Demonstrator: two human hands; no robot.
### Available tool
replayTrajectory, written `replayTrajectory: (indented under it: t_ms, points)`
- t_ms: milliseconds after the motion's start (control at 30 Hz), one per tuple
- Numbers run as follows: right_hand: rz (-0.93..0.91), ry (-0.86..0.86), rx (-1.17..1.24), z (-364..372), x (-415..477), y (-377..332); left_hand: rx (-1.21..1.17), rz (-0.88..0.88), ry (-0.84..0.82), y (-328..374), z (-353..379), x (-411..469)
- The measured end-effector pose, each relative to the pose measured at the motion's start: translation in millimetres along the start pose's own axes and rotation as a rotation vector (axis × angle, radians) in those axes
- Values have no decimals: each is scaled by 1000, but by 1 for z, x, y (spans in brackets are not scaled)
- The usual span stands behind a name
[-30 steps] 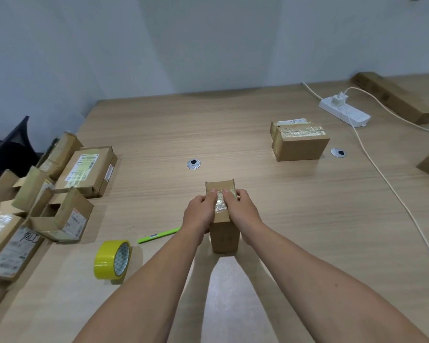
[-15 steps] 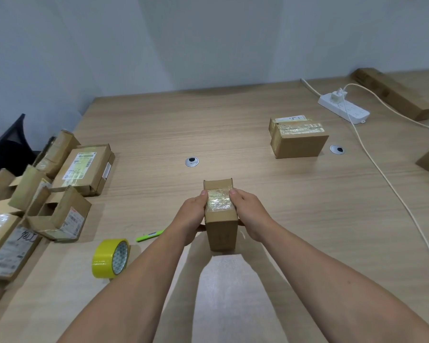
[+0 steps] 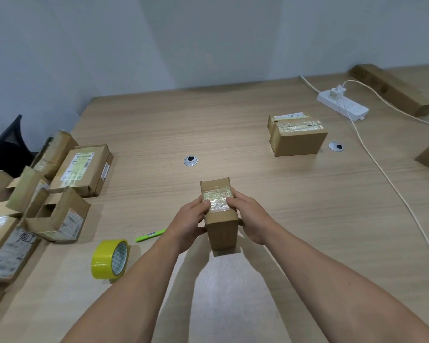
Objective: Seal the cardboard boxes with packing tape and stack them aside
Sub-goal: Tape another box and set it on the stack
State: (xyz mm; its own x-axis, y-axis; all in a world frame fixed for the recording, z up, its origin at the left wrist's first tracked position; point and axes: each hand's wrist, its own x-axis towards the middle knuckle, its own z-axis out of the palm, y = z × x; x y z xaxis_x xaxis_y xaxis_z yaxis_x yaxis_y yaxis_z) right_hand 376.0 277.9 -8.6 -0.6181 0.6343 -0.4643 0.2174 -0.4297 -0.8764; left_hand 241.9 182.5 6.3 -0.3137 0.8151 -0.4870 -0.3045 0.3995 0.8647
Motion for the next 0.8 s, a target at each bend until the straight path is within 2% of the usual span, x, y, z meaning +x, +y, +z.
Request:
replayTrajectory:
  t_ms: [133, 300, 367, 467, 633, 733, 800]
  points:
    - [-13, -33, 16, -2, -3, -8, -45, -23, 15, 4, 0, 2]
    - [-59, 28, -30, 2, -6, -6, -21, -2, 64, 3, 3, -1]
    - [-107, 79, -34, 4, -8, -7, -16, 28, 102, 1, 0, 2]
    - [-117, 277, -91, -2, -1, 4, -61, 66, 186, 0, -7, 3]
    - [173, 409, -164, -21, 2, 30, -240, 31, 264, -12, -26, -1]
    - [312, 355, -38, -25, 4, 43, -350, -27, 283, -23, -28, -3]
    - [321, 298, 4, -21, 1, 47, -274, -61, 338, -33, -28, -1]
